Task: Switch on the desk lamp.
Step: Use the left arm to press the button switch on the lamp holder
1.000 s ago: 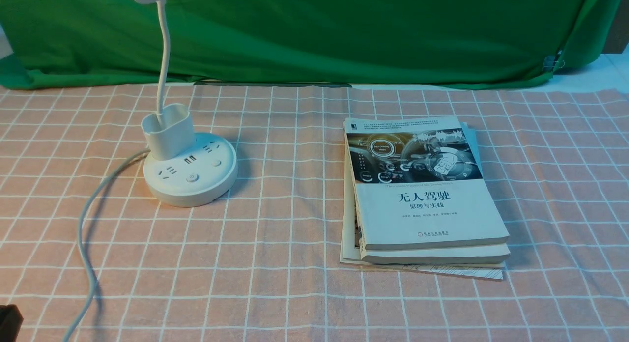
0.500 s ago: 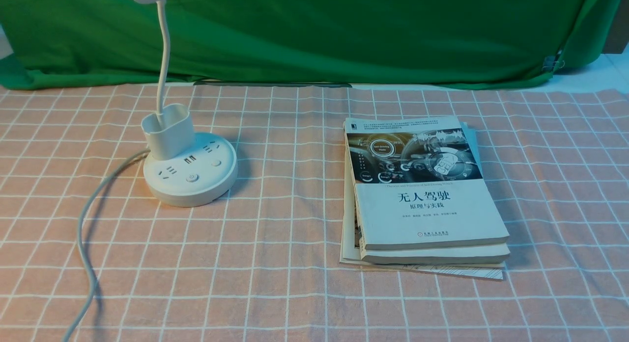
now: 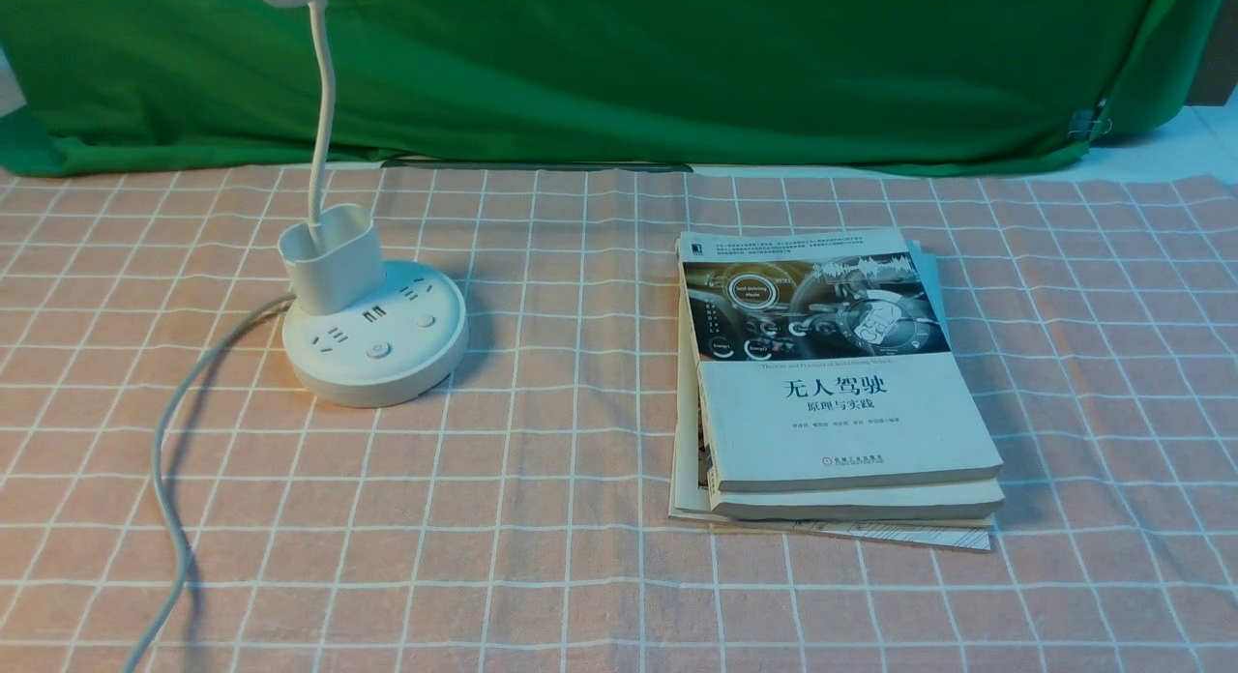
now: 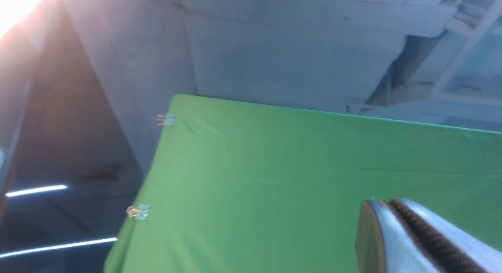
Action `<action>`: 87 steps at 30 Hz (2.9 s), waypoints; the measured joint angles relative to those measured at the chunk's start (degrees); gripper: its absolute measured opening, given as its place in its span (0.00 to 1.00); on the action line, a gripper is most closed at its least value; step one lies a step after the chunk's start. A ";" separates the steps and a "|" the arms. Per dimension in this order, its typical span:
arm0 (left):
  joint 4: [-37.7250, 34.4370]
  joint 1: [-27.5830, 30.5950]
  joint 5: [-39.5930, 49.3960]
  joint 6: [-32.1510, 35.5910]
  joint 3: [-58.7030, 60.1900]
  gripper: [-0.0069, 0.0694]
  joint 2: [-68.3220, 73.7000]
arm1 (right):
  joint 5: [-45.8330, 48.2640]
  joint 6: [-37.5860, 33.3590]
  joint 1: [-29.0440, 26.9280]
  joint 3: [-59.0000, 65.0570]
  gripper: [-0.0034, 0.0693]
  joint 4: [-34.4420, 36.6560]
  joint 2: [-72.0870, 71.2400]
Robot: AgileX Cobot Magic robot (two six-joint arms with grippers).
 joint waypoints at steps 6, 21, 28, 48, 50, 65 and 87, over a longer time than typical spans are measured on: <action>1.08 0.00 31.64 -0.44 -15.70 0.12 11.88 | -0.01 0.00 0.00 0.00 0.37 0.00 0.00; -39.88 -1.16 61.50 24.83 -25.42 0.12 63.35 | 0.04 0.00 0.00 0.00 0.37 0.00 0.00; -33.79 -11.55 62.54 22.46 -41.26 0.12 81.44 | 0.04 0.00 0.00 0.00 0.37 0.00 0.00; 5.39 -18.30 61.77 -2.40 -69.44 0.12 113.18 | 0.04 0.00 0.00 0.00 0.37 0.00 0.00; 5.59 -18.30 61.60 -2.40 -69.45 0.12 113.48 | 0.04 0.00 0.00 0.00 0.37 0.00 0.00; 8.57 -18.30 60.68 -6.60 -69.81 0.12 114.04 | 0.04 0.00 0.00 0.00 0.37 0.00 0.00; 8.88 -18.30 59.43 -12.25 -70.93 0.12 115.95 | 0.04 0.00 0.00 0.00 0.37 0.00 0.00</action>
